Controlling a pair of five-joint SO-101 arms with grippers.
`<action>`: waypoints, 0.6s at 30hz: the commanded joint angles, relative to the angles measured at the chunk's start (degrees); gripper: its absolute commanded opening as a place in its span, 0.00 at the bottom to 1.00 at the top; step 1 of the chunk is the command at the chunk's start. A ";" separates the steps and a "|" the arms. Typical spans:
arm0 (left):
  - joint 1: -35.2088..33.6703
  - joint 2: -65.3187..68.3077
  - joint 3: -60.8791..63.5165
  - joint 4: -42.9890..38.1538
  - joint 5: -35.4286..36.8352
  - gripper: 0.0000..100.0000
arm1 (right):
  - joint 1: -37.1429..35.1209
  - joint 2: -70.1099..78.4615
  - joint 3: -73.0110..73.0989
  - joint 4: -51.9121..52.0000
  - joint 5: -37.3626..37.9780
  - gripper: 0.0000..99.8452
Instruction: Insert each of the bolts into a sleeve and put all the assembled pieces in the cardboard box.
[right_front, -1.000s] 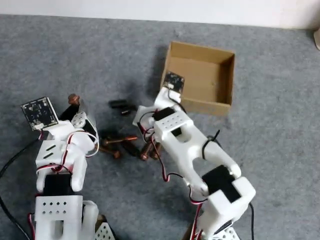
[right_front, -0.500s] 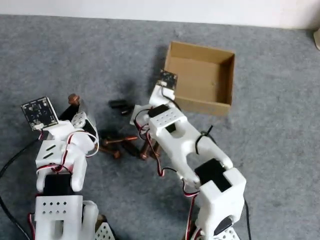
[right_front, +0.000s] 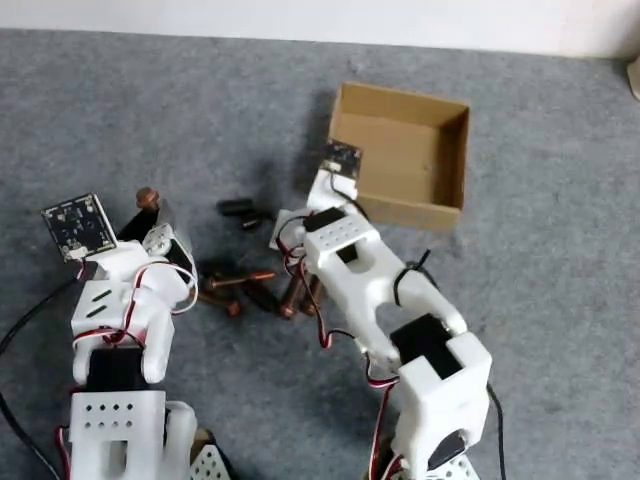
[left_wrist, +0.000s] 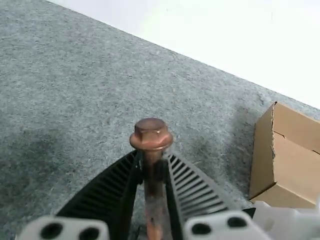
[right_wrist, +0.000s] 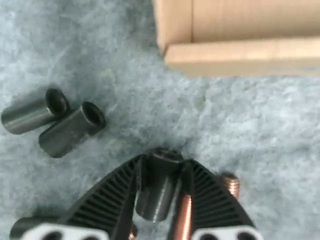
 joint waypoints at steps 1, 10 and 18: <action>-0.48 -1.27 -3.12 -1.41 0.26 0.01 | -2.95 1.10 -1.36 -1.27 1.41 0.07; -0.48 -1.27 -3.12 -1.41 0.26 0.01 | -3.12 -1.89 -1.63 5.05 11.16 0.00; -0.31 -1.27 -3.12 -1.41 0.26 0.01 | -2.59 -15.87 0.84 7.52 16.09 0.00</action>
